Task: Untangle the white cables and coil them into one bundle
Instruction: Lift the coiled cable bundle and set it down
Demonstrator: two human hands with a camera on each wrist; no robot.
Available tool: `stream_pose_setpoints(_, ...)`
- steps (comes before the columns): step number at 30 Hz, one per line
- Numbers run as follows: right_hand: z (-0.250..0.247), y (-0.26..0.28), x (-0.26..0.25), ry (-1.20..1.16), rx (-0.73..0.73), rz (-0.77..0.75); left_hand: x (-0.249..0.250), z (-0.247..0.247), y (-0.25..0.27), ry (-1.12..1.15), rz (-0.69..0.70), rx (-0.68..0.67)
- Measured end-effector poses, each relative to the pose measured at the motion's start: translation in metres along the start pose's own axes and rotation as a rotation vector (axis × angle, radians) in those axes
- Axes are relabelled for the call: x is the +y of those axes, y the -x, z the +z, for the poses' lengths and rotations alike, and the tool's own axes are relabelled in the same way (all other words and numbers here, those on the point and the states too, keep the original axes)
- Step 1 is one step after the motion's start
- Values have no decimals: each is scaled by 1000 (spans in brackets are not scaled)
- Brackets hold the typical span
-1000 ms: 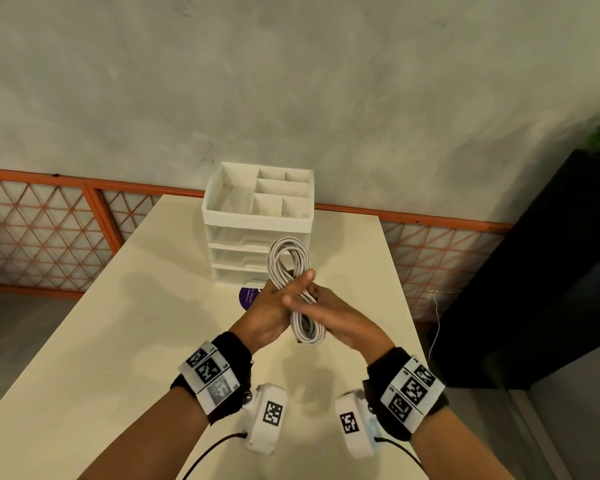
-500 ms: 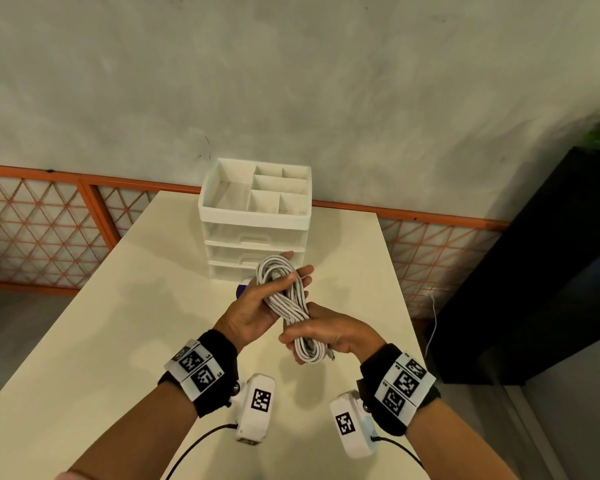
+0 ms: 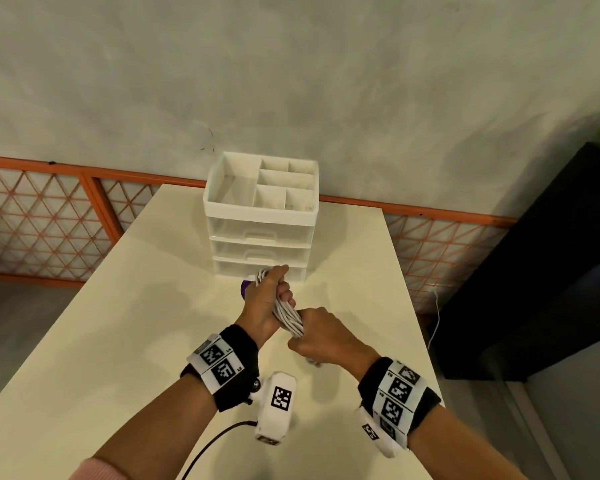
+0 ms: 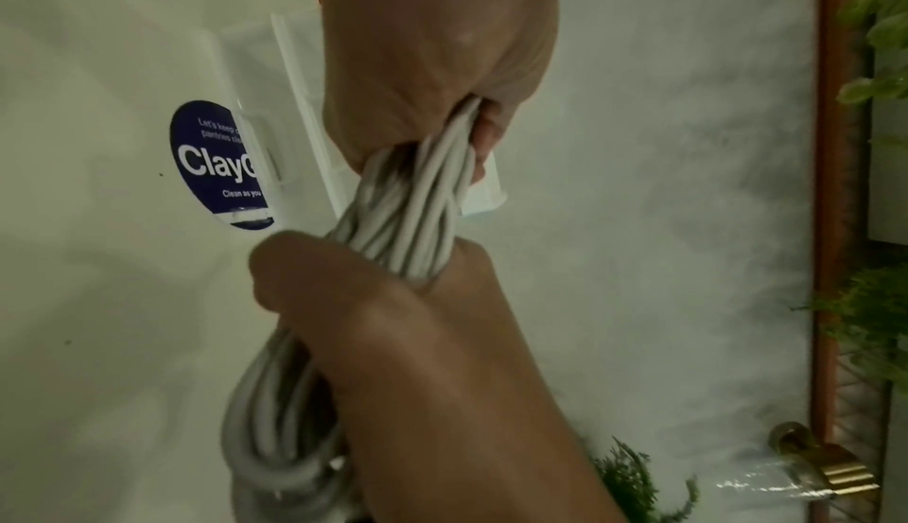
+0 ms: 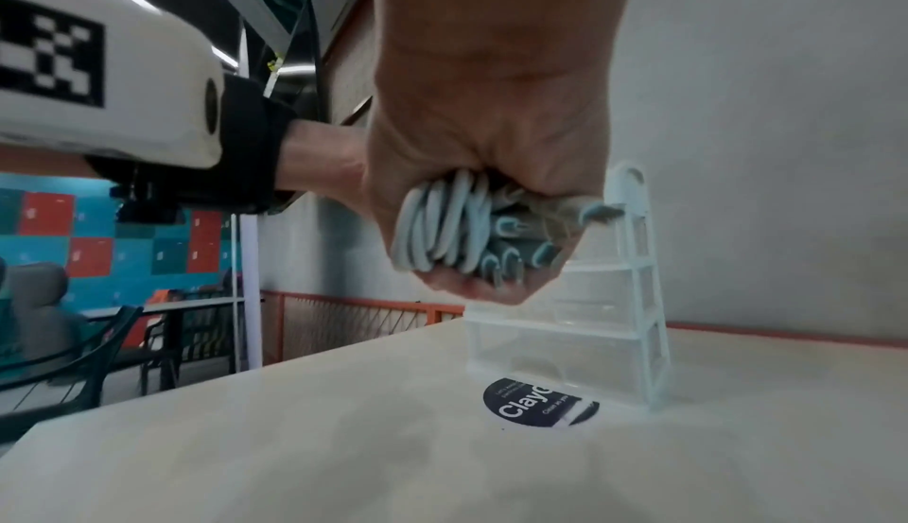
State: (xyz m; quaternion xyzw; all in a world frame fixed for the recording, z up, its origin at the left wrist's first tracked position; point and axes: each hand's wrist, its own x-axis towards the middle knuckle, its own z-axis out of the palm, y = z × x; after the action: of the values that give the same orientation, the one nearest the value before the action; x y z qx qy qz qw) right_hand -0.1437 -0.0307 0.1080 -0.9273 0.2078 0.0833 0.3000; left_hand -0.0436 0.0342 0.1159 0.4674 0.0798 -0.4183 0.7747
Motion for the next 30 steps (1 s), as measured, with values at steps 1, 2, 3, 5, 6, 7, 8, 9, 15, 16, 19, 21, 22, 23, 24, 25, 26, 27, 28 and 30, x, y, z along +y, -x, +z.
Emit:
stream_pose_setpoints(1, 0, -1, 3, -58, -20, -10, 3, -1, 0, -23, -47, -59)
stream_pose_setpoints(2, -1, -1, 6, -126, -40, -17, 6, -3, -1, -43, -91, -116)
stream_pose_setpoints(3, -3, 0, 8, -181, -48, -21, 10, -6, -2, -54, -120, -155)
stream_pose_setpoints(5, -6, 0, 13, -249, -32, -21, 14, -8, -6, -40, -148, -188)
stream_pose_setpoints(6, -6, -2, 15, -268, -11, -22, 14, -7, -8, -28, -150, -178)
stream_pose_setpoints(7, -4, -2, 16, -274, 15, -34, 13, -5, -10, -22, -141, -154)
stream_pose_setpoints(8, -2, -3, 15, -261, 44, -47, 12, -2, -13, -16, -125, -120)
stream_pose_setpoints(9, 1, -5, 15, -210, 74, -55, 10, 1, -16, -13, -105, -80)
stream_pose_setpoints(15, 19, -20, 17, 233, 103, -124, -4, -4, -45, -22, -111, 82)
stream_pose_setpoints(16, 20, -24, 19, 203, 81, -105, -6, -6, -52, -19, -156, 83)
stream_pose_setpoints(19, 17, -33, 29, -37, -6, -26, -5, -12, -64, -8, -305, -21)
stream_pose_setpoints(21, 12, -40, 36, -247, -61, 14, 1, -15, -73, -53, -370, -128)
stream_pose_setpoints(22, 10, -41, 39, -311, -74, 29, 3, -17, -77, -79, -383, -162)
stream_pose_setpoints(23, 7, -44, 43, -345, -74, 39, 5, -18, -82, -99, -384, -172)
stream_pose_setpoints(24, 5, -46, 46, -361, -68, 50, 6, -20, -89, -120, -361, -158)
stream_pose_setpoints(25, 3, -48, 49, -372, -58, 63, 8, -23, -96, -126, -313, -123)
stream_pose_setpoints(26, 2, -48, 52, -385, -51, 78, 8, -25, -103, -111, -245, -72)
stream_pose_setpoints(27, 2, -48, 55, -395, -47, 87, 10, -28, -107, -80, -171, -29)
stream_pose_setpoints(28, 2, -48, 58, -402, -47, 92, 12, -29, -112, -44, -103, 0)
stream_pose_setpoints(30, 2, -48, 62, -396, -51, 97, 17, -29, -119, 10, -16, 17)
